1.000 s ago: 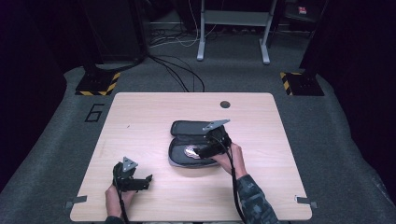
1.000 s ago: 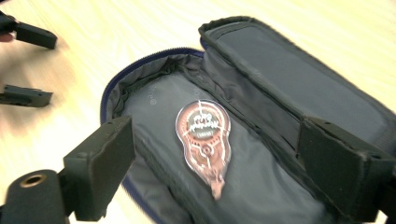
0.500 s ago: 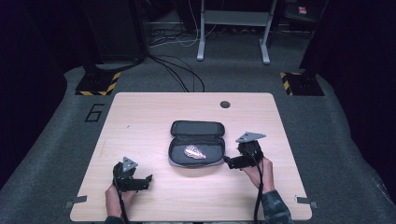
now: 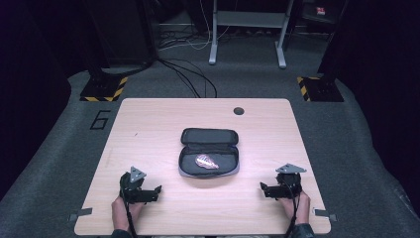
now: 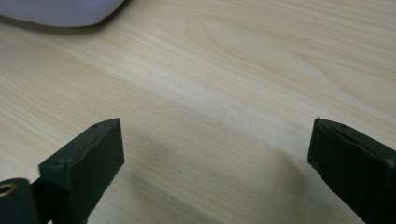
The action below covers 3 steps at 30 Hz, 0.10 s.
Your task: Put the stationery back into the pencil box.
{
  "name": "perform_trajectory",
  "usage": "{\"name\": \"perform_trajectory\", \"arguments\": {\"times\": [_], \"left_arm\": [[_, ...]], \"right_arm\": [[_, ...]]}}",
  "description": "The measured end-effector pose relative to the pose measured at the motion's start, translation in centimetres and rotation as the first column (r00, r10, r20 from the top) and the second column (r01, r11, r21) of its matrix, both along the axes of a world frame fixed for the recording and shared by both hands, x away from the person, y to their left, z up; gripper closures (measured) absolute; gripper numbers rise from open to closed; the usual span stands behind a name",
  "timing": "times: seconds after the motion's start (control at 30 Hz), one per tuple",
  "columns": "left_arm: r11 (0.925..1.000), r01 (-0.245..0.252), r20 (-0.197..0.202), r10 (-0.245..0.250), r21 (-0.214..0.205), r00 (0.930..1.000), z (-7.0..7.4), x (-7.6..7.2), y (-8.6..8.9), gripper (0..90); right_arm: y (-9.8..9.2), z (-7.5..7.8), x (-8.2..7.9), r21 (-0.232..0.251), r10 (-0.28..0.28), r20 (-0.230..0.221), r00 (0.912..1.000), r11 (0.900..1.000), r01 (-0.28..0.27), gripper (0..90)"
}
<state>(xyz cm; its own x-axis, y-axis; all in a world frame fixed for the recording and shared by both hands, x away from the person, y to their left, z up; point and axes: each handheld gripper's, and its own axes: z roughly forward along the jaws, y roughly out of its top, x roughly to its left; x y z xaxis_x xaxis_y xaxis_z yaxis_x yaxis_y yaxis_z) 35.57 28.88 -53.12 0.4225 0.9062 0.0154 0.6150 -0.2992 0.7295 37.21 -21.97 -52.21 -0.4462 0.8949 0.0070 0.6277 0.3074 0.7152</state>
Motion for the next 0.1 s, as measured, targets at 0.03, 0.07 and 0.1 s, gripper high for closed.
{"name": "perform_trajectory", "arguments": {"times": [0.03, 0.07, 0.1], "left_arm": [[1.0, 0.0, 0.0, 0.0, 0.0, 1.0, 0.0, 0.0, 0.0, 2.8], [1.0, 0.001, 0.002, -0.001, 0.001, 1.0, -0.01, 0.02, 0.01, 2.7], [1.0, 0.005, 0.001, -0.005, 0.003, 1.0, 0.02, 0.02, 0.03, 2.7]], "right_arm": [[-0.14, -0.22, -0.2, 0.005, -0.003, -0.007, 1.0, 1.0, 0.003, 2.0], [-0.25, -0.48, -0.21, 0.001, 0.001, 0.006, 1.0, 1.0, -0.001, 0.2], [-0.26, -0.72, -0.39, -0.008, 0.002, -0.002, 1.0, 1.0, -0.002, 0.0]]}}
